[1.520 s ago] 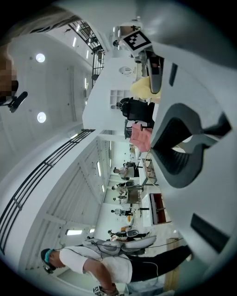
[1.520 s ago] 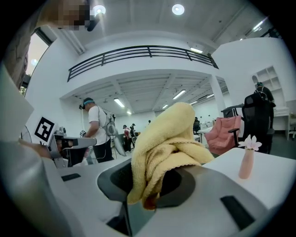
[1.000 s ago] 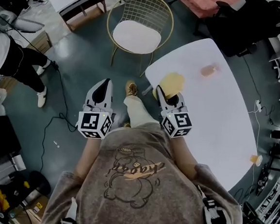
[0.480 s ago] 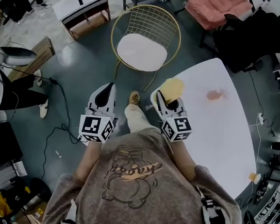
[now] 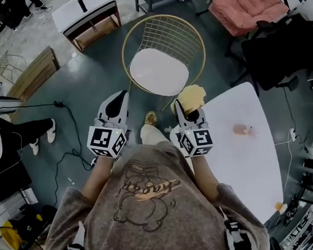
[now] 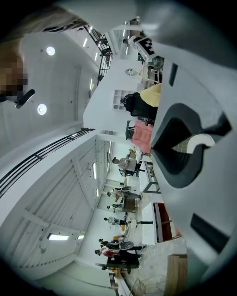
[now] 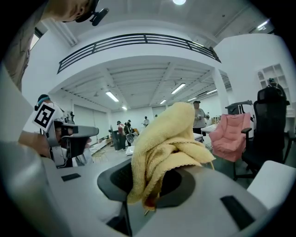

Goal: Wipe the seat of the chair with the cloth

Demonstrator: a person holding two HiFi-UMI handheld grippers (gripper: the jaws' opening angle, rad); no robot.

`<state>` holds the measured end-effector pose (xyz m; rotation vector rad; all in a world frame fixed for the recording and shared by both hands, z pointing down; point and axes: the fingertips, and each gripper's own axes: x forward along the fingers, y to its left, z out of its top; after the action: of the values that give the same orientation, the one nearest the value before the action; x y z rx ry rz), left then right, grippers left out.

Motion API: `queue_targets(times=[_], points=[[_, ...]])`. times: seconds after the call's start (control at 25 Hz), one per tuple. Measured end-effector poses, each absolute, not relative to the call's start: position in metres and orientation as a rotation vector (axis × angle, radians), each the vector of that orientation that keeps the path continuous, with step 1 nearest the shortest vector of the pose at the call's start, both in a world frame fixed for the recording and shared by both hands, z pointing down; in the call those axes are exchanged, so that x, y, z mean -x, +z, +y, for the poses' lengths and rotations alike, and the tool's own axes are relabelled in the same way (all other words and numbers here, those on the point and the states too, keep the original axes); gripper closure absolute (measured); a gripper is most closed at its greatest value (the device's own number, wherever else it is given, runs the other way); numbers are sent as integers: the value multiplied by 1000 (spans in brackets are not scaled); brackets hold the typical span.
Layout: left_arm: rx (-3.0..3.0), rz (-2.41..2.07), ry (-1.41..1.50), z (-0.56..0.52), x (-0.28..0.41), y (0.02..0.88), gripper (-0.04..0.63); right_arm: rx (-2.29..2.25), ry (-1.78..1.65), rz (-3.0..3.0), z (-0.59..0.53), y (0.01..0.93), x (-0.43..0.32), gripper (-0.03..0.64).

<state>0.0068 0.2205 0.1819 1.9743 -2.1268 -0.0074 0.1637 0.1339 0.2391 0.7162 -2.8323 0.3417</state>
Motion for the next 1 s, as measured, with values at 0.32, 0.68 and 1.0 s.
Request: queue_targets(times=[0.32,0.68,1.0], points=[[-2073,-2074,39,120,40,179,589,-729,322,-2782,69,245,-117,502],[-2222,-1900,44,74,72,183,589,-1017,398,-2694,33,254,-99,502],[-2285,-1793,55,45,108,192,589,-1140,360,-2646,24,249,-74,502]])
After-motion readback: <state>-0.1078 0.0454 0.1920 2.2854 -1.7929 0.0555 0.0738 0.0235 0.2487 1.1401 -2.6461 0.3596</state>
